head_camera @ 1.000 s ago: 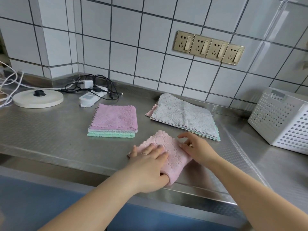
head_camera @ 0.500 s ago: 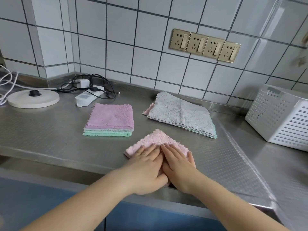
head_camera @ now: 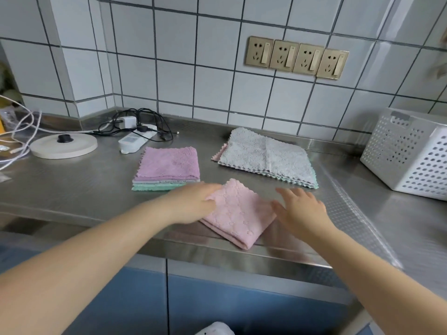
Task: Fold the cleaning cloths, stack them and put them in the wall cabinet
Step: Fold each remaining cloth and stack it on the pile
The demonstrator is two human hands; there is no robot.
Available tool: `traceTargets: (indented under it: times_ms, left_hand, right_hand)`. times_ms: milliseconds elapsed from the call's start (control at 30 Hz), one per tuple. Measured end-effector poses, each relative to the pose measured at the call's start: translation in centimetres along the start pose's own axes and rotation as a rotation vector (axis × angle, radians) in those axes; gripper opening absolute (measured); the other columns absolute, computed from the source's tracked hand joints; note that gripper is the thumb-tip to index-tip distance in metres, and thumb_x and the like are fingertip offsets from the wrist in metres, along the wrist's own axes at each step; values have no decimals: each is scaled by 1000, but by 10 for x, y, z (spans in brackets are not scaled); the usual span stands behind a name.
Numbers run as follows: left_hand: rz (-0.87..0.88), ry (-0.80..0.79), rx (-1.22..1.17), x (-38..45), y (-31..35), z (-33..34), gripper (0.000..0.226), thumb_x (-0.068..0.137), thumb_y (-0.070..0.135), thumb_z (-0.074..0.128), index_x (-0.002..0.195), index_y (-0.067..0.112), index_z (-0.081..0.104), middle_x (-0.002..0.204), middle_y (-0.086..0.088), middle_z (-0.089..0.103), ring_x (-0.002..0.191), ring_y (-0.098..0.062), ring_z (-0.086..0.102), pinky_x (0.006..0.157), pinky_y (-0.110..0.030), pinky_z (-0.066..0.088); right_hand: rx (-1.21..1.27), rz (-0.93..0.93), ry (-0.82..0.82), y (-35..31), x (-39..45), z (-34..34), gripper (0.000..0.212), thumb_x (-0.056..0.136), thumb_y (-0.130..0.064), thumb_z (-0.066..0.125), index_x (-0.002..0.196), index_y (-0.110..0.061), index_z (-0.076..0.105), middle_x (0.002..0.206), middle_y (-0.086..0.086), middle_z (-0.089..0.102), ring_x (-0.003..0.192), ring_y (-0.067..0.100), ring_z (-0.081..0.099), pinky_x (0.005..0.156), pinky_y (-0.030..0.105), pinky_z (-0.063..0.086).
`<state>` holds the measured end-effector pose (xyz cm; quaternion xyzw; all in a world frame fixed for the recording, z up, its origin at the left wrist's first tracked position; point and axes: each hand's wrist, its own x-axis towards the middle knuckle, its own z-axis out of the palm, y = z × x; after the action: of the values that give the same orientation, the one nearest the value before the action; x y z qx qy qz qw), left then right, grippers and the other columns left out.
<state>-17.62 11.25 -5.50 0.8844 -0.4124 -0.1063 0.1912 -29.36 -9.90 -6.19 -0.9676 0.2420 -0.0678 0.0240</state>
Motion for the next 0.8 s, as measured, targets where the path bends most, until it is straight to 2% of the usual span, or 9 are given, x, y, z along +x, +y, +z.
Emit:
traceTargets:
  times_ms: [100, 233, 400, 467, 533, 600, 667, 733, 800]
  left_hand:
    - [-116, 20, 50, 3, -17, 2, 53, 97, 34, 39, 147, 23, 25, 153, 0, 31, 138, -17, 33, 110, -30, 29]
    - [-120, 55, -129, 7, -19, 9, 58, 95, 30, 47, 147, 29, 21, 143, -1, 44, 129, -18, 44, 105, -30, 35]
    - [-151, 138, -380, 10, -18, 7, 54, 90, 19, 57, 139, 26, 37, 131, -6, 53, 117, -18, 53, 102, -36, 42]
    - [-150, 139, -541, 8, -21, 5, 52, 88, 13, 59, 135, 27, 43, 131, -5, 53, 117, -17, 54, 102, -35, 43]
    - [-150, 125, -779, 5, -22, 4, 50, 88, 8, 58, 133, 25, 46, 134, -6, 51, 114, -15, 55, 96, -33, 48]
    - [-184, 129, -1076, 0, -23, 3, 48, 89, 4, 56, 133, 22, 46, 136, -5, 47, 110, -17, 56, 88, -32, 52]
    - [-207, 168, -1287, -4, -24, -1, 47, 91, 2, 54, 134, 20, 46, 137, -3, 44, 109, -18, 56, 85, -37, 53]
    - [-188, 139, -1430, -7, -30, -13, 48, 93, 2, 50, 137, 22, 45, 137, -3, 46, 104, -19, 58, 79, -39, 57]
    - [-145, 93, -1526, -9, -38, -33, 48, 94, 2, 47, 136, 24, 45, 132, -9, 54, 94, -25, 64, 70, -34, 60]
  right_hand:
    - [147, -39, -11, -5, -20, 0, 49, 92, -49, 41, 137, -29, 38, 130, 4, 51, 118, 25, 51, 95, 36, 43]
    - [363, -36, -132, -19, -26, 3, 72, 87, -39, 56, 147, -22, 20, 126, 3, 53, 109, 21, 55, 83, 27, 41]
    - [934, 117, -85, -33, -18, 4, 80, 84, -21, 67, 147, -27, 19, 133, 4, 48, 110, 18, 53, 93, 31, 41]
    - [1312, 225, -104, -41, -14, 5, 76, 85, -8, 64, 146, -29, 24, 129, 9, 53, 106, 24, 59, 89, 38, 46]
    - [1604, 289, -170, -49, -9, 2, 69, 87, 3, 56, 144, -27, 30, 115, 13, 61, 94, 28, 63, 80, 40, 50]
    - [1707, 282, -188, -56, -2, -10, 61, 88, 6, 49, 140, -24, 37, 104, 11, 66, 83, 25, 66, 69, 34, 53]
    - [1767, 239, -184, -63, 9, -27, 52, 89, 6, 47, 133, -22, 47, 96, 9, 67, 73, 19, 66, 61, 27, 54]
    - [1792, 171, -188, -73, 20, -43, 44, 90, 5, 48, 125, -20, 56, 90, 10, 68, 72, 18, 63, 68, 28, 51]
    - [1803, 86, -192, -84, 33, -57, 38, 91, 4, 47, 118, -19, 61, 92, 10, 70, 79, 19, 64, 79, 32, 51]
